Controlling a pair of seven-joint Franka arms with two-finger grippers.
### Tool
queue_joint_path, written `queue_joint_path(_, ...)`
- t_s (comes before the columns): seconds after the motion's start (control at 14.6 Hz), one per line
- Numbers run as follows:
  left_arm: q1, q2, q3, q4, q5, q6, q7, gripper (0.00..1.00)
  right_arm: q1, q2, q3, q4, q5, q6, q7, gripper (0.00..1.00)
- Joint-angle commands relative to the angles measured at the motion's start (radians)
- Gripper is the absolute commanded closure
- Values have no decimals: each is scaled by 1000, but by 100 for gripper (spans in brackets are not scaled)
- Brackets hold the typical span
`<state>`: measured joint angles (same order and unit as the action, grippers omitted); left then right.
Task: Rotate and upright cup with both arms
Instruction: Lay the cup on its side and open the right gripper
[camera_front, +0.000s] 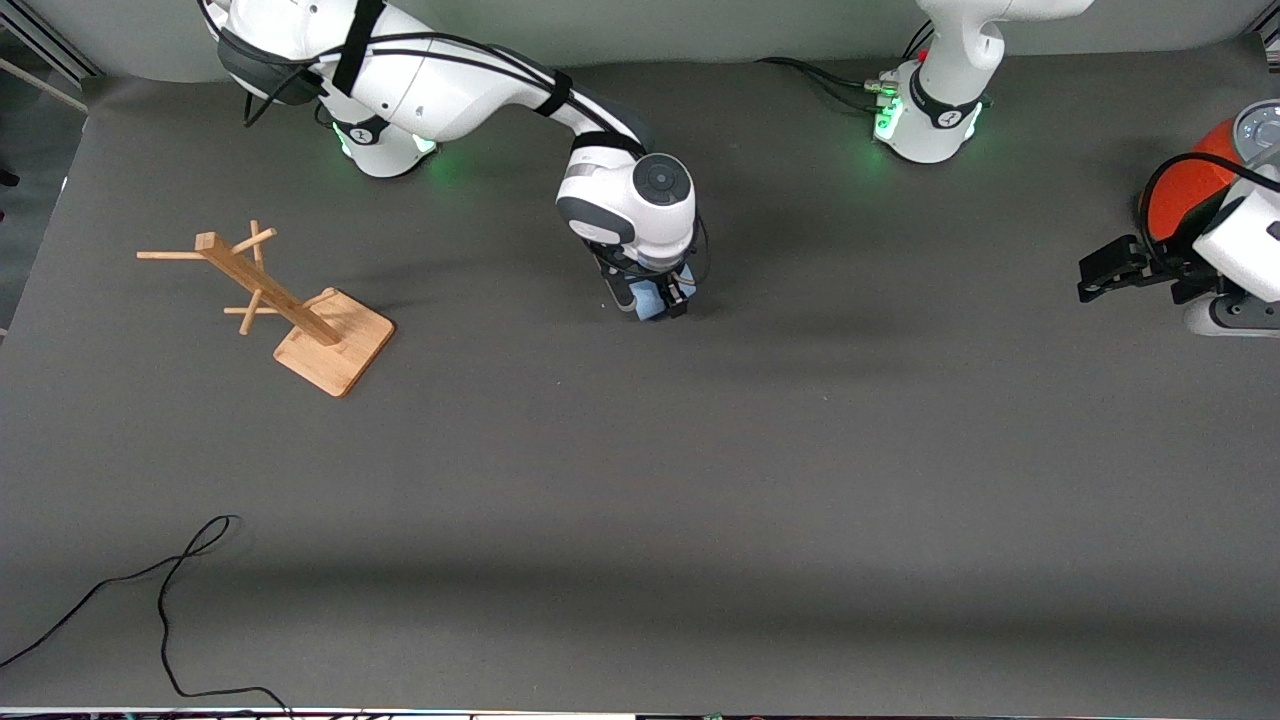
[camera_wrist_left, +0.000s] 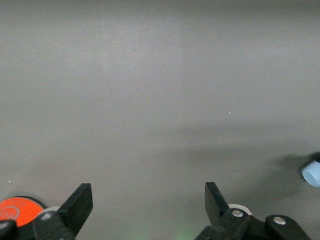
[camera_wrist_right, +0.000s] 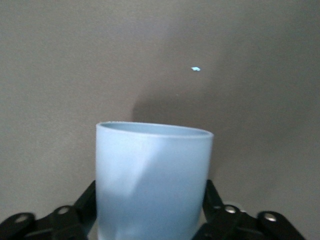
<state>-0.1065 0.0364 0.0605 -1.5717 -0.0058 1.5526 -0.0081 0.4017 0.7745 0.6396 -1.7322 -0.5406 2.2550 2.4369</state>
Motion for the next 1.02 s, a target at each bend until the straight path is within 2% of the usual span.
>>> queue_joint_path(0.0, -2, -19, 1, -17, 4, 1, 2, 0, 13, 19, -3, 51, -44, -20, 44, 0)
queue_joint_path(0.2, -2, -19, 1, -19, 4, -9, 2, 0, 11, 3, 35, 127, -36, -109, 30, 0)
queue_joint_path(0.41, -7, -19, 1, -22, 4, -14, 2, 0, -41, -21, 158, 203, -29, -257, -40, 0)
queue_joint_path(0.55, -7, -23, 1, -22, 1, -19, -4, 0, -122, -70, 250, 207, -27, -354, -158, 0)
queue_joint_path(0.61, -8, -24, -1, -21, 0, -23, -12, 0, -160, -108, 274, 204, -12, -380, -226, 0)
queue_joint_path(0.75, -10, -26, -5, -21, -3, -32, -16, 0, -214, -191, 267, 207, 69, -423, -422, 0)
queue_joint_path(0.96, -12, -27, -42, -18, -25, -40, -103, 0, -224, -303, 151, 207, 128, -430, -652, 0)
